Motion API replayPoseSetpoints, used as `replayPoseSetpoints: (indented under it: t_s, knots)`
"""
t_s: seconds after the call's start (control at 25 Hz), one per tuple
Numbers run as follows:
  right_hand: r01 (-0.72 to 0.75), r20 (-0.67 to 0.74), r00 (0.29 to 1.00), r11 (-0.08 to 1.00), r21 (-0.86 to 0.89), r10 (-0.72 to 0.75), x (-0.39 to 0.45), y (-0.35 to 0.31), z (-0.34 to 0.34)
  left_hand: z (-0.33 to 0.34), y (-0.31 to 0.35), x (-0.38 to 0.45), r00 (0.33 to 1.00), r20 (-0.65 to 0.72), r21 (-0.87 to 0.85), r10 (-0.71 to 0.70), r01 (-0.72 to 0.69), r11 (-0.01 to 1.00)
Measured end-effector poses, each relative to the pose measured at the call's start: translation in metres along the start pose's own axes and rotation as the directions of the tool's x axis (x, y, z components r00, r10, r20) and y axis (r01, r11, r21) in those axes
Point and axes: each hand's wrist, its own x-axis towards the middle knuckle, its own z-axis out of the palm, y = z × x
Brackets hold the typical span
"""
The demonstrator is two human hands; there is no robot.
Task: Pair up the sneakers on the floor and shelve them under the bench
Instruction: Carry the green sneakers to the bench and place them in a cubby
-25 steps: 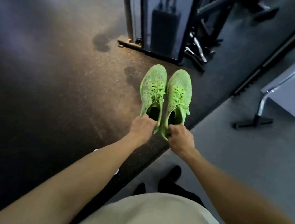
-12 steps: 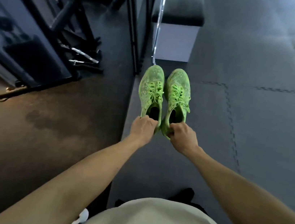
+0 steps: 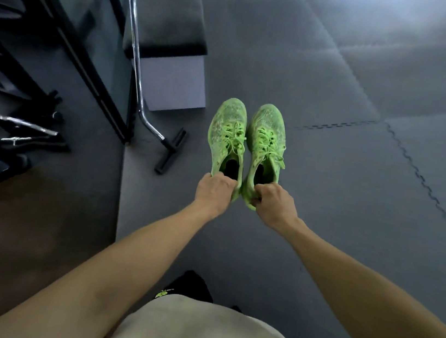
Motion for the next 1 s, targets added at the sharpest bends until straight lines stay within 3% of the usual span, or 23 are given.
replayPoseSetpoints:
  t_s: [0.64,1.0]
  knots:
    - [-0.089,-0.084,0.992,0.994,0.057,0.094,0.34,0.11,-0.124,-0.057,-0.027,0.391,0.999,-0.003,-0.047,0.049,-0.049,0.998]
    - [-0.02,-0.072,0.997,0.998,0.062,0.025,0.561,0.173,-0.19,-0.092,-0.051,0.616,1.0,0.022,0.007,-0.009,0.009,1.0]
